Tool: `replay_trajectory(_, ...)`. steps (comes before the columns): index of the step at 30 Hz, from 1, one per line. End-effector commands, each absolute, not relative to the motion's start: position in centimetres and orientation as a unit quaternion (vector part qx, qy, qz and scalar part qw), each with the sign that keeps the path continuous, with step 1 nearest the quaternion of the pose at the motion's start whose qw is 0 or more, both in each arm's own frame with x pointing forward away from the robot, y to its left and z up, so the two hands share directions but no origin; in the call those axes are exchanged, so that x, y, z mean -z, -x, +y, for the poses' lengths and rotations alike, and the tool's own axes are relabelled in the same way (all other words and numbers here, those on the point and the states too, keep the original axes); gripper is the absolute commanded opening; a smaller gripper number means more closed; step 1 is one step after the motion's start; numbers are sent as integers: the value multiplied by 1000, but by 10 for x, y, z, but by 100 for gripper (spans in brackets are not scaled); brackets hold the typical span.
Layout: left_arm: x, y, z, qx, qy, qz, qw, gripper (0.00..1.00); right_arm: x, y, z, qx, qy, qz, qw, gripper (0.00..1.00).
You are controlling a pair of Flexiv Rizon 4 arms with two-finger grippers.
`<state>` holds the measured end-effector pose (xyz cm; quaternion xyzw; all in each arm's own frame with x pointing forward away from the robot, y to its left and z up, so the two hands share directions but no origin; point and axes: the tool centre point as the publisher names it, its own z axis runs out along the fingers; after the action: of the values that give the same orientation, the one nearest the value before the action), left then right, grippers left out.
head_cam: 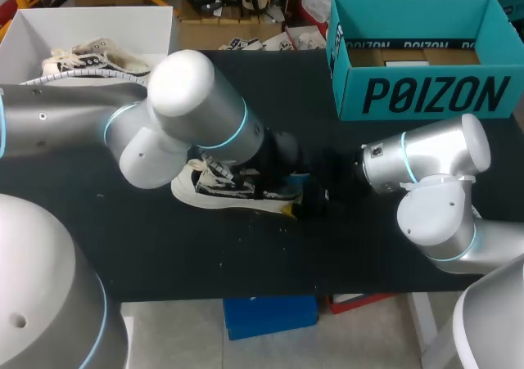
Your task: Take the shoe out of the shoebox, open the shoe tongue, remove and reinsert the insole, then place the shoe into the shoebox
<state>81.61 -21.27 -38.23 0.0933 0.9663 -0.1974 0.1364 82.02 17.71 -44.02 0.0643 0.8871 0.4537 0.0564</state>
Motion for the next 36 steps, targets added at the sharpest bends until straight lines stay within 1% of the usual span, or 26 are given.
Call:
replay_trajectory(1, 372, -809, -199, 214, -95, 963, 130, 0, 443, -820, 179, -452, -65, 888, 56, 0)
replay_trajectory(7, 349, -797, -188, 248, -83, 960, 104, 0, 443, -820, 179, -452, -65, 888, 56, 0)
replay_trajectory(11, 324, -785, -181, 287, -80, 952, 75, 0, 443, -820, 179, -452, -65, 888, 56, 0)
replay_trajectory(16, 288, -776, -178, 345, -70, 936, 15, 0, 443, -820, 179, -452, -65, 888, 56, 0)
replay_trajectory(20, 257, -771, -181, 384, -66, 921, -16, 0, 443, -820, 179, -452, -65, 888, 56, 0)
replay_trajectory(26, 215, -767, -194, 419, -53, 906, -33, 0, 443, -820, 179, -452, -65, 888, 56, 0)
replay_trajectory(30, 183, -765, -202, 455, -35, 887, -68, 0, 443, -820, 179, -452, -65, 888, 56, 0)
replay_trajectory(32, 177, -764, -203, 461, -35, 883, -73, 0, 443, -820, 179, -452, -65, 888, 56, 0)
replay_trajectory(33, 160, -763, -206, 477, -26, 874, -90, 0, 443, -820, 179, -452, -65, 888, 56, 0)
replay_trajectory(35, 145, -762, -208, 493, -25, 863, -102, 0, 443, -820, 179, -452, -65, 888, 56, 0)
replay_trajectory(36, 145, -762, -208, 493, -25, 863, -102, 0, 443, -820, 179, -452, -65, 888, 56, 0)
